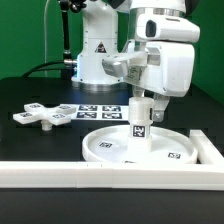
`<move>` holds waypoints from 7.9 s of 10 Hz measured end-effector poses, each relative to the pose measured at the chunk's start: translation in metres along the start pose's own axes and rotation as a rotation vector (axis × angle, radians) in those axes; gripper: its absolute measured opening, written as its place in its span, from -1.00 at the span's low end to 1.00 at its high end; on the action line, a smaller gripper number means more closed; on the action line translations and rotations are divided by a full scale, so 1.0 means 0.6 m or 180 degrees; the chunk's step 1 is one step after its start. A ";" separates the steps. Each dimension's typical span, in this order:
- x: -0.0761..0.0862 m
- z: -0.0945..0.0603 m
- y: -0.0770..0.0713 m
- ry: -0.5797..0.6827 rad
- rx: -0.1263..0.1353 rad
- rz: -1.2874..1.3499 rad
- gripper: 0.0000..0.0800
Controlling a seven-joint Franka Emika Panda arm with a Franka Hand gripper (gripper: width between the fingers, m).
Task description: Assemble round table
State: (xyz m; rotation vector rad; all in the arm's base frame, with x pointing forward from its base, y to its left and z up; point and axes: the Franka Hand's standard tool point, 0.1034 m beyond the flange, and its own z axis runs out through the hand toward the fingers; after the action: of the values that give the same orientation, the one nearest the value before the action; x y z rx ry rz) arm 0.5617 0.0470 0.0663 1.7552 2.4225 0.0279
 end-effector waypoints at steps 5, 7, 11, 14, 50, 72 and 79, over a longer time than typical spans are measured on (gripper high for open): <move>-0.009 0.004 -0.005 -0.0053 0.0025 -0.0661 0.62; -0.009 0.004 -0.006 -0.0053 0.0032 -0.0641 0.29; -0.010 0.004 -0.006 -0.0054 0.0031 -0.0585 0.02; -0.005 0.003 -0.008 -0.0078 0.0148 0.0218 0.02; -0.007 0.006 -0.020 0.0052 0.0897 0.9474 0.55; -0.097 -0.023 -0.135 0.0101 0.0828 0.6613 0.62; -0.205 0.004 -0.193 0.0086 0.0768 0.6459 0.62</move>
Offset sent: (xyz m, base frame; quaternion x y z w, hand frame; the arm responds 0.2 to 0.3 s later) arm 0.0046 -0.0017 0.0038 0.0044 -0.0042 -0.1945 0.9809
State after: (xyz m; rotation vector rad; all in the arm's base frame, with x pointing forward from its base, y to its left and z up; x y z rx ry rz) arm 0.4900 -0.1059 0.0656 3.2067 -0.2328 -0.0208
